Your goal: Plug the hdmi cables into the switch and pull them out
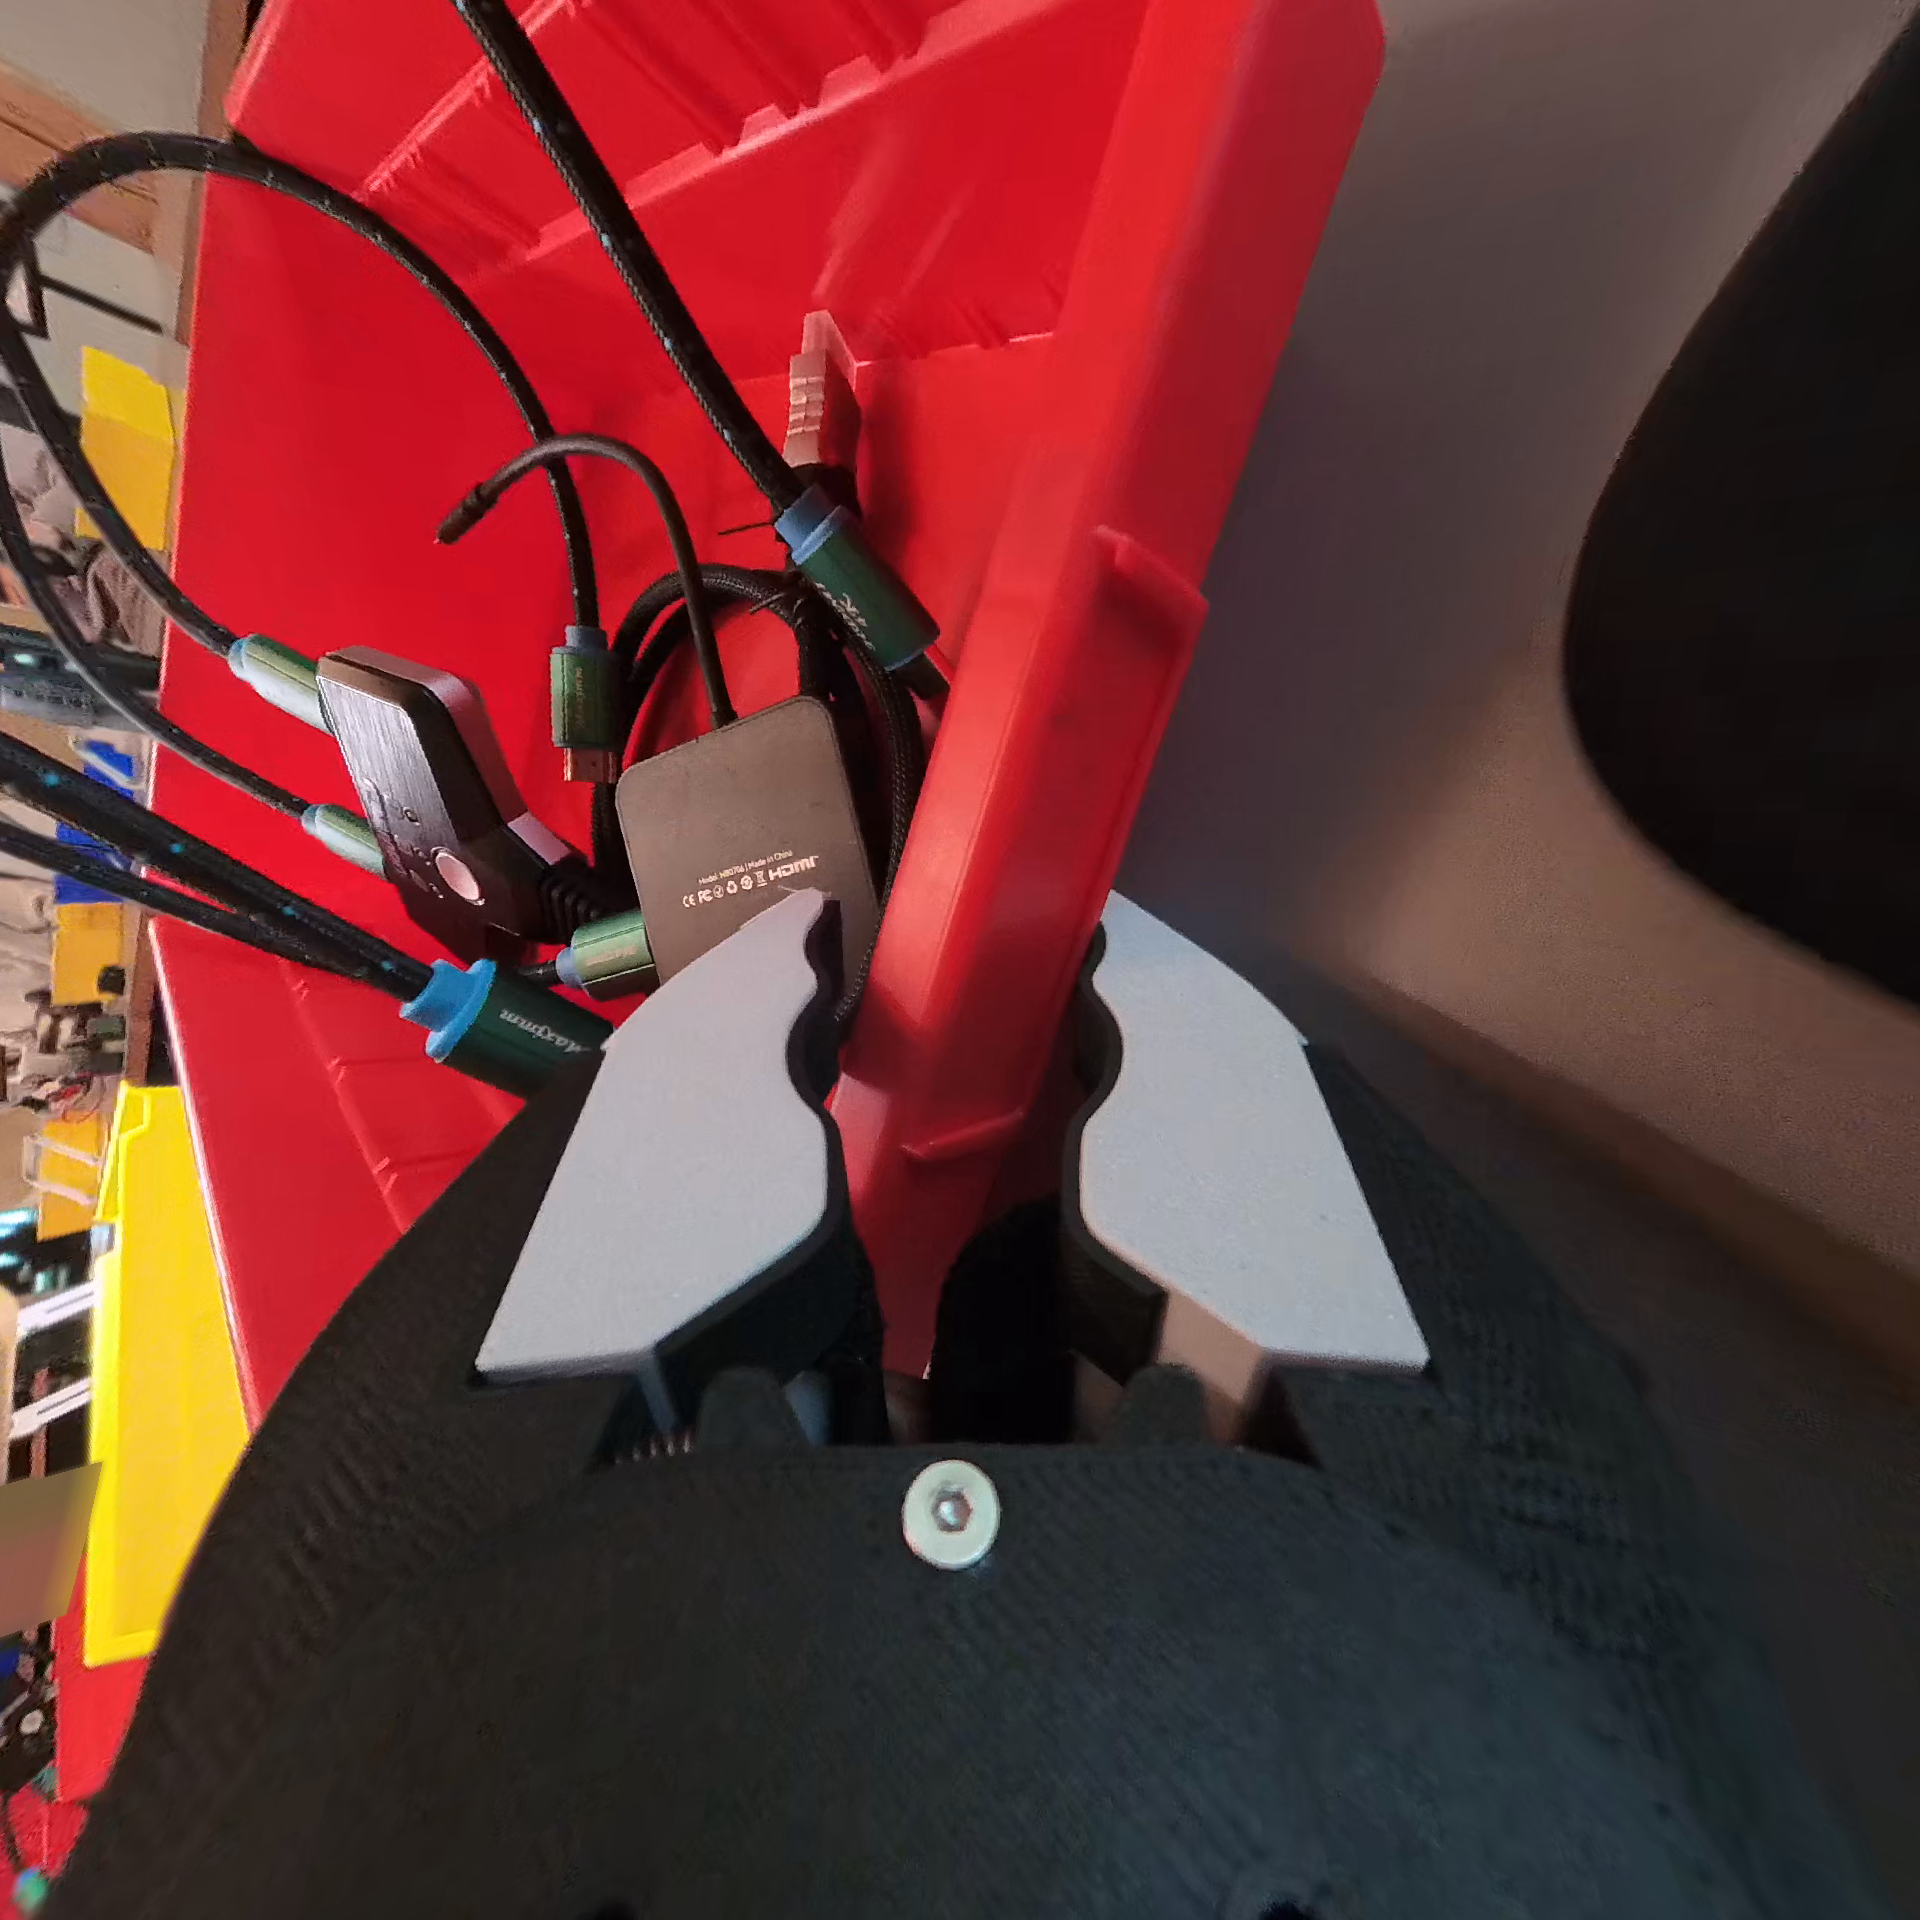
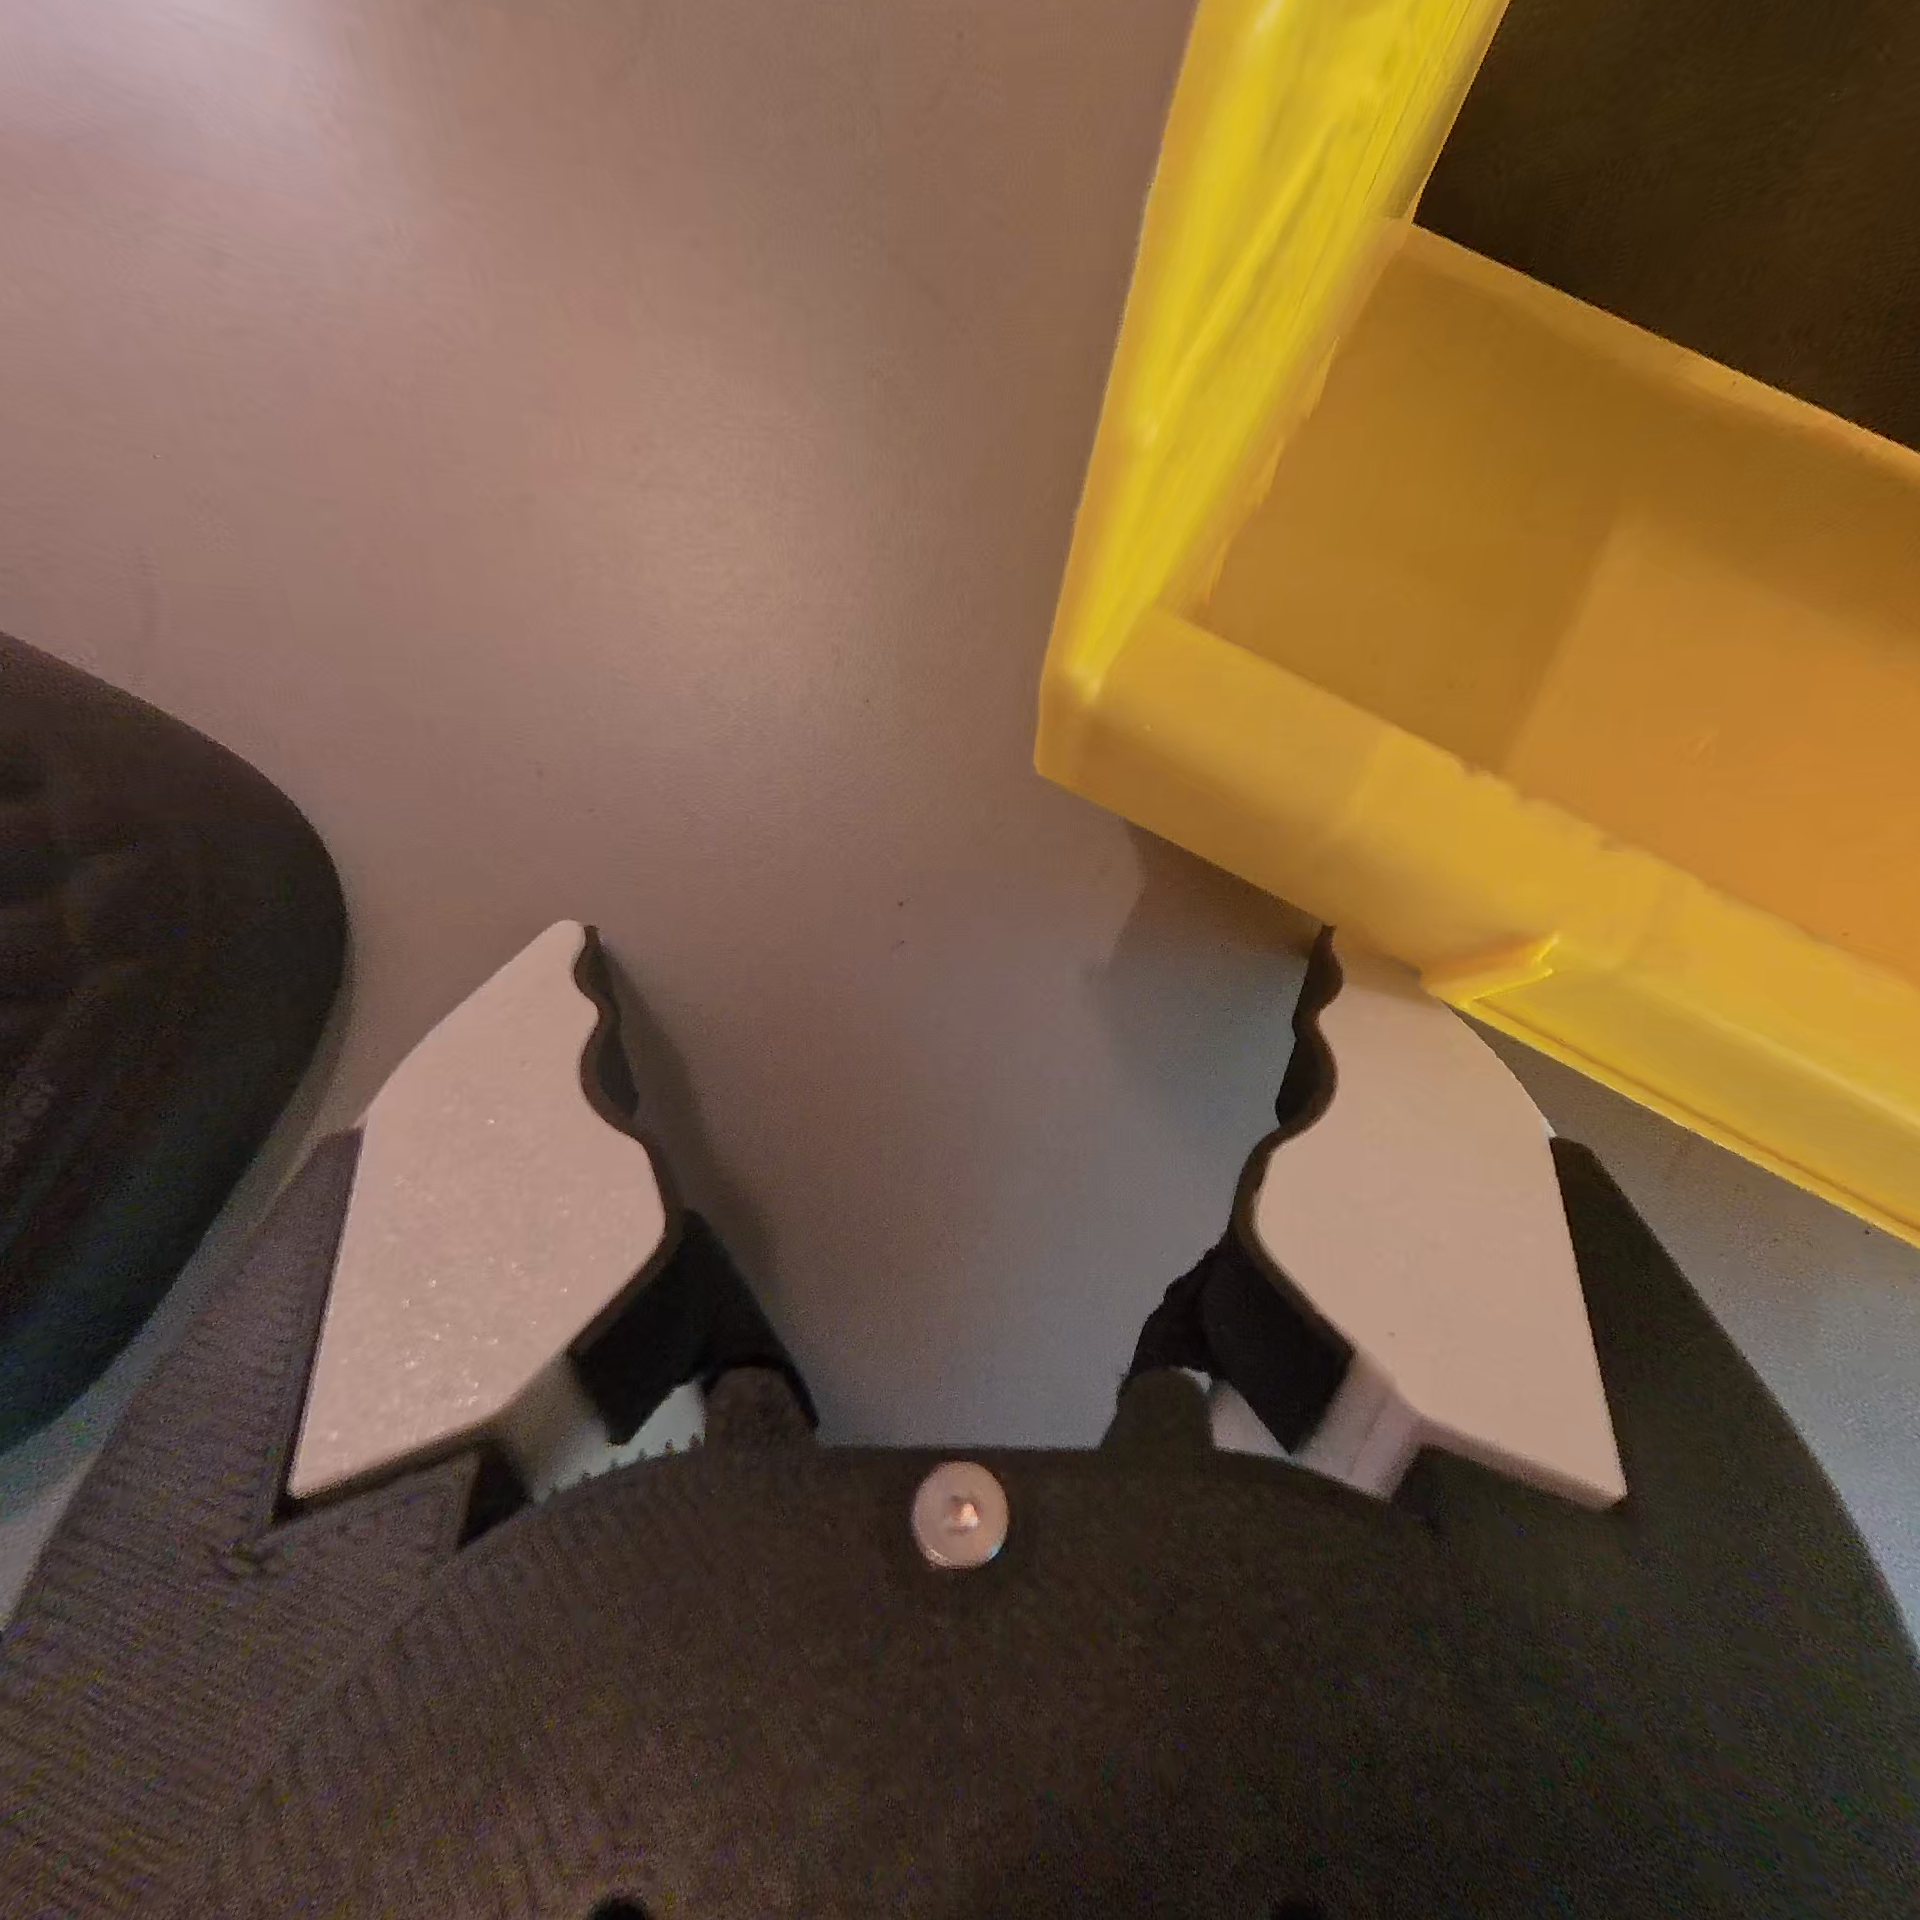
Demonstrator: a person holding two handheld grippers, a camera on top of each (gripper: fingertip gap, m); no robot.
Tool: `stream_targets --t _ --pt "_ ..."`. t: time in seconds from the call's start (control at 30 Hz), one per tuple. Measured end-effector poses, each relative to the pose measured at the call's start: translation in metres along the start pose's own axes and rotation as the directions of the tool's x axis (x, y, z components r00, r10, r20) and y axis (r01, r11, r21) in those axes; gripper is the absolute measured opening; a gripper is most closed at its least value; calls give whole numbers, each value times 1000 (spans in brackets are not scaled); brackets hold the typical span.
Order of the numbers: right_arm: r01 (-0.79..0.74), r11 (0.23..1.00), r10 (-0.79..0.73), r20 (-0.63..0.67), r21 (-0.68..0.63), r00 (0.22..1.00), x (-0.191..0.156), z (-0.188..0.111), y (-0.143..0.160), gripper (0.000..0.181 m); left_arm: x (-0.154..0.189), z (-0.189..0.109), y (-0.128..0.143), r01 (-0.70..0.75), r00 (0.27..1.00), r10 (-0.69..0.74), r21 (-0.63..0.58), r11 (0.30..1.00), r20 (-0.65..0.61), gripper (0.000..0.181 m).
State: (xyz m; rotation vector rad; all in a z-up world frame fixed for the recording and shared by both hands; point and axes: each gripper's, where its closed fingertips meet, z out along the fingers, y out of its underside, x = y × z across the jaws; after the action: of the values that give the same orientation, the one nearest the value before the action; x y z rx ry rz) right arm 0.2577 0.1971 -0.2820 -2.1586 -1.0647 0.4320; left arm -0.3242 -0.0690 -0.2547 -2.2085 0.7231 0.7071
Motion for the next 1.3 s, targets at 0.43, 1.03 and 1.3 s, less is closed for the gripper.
stream_targets --t 0.43,1.03,1.3 --pt "0 1000 0 0 0 1000 0 0 0 125 -27 -23 69 -13 995 24 108 994 -99 47" --pt "0 1000 0 0 0 1000 0 1 0 125 -35 -48 105 104 994 -108 99 990 33 55" --pt "0 1000 0 0 0 1000 0 1 0 124 -46 -73 104 438 877 -463 185 880 126 95"
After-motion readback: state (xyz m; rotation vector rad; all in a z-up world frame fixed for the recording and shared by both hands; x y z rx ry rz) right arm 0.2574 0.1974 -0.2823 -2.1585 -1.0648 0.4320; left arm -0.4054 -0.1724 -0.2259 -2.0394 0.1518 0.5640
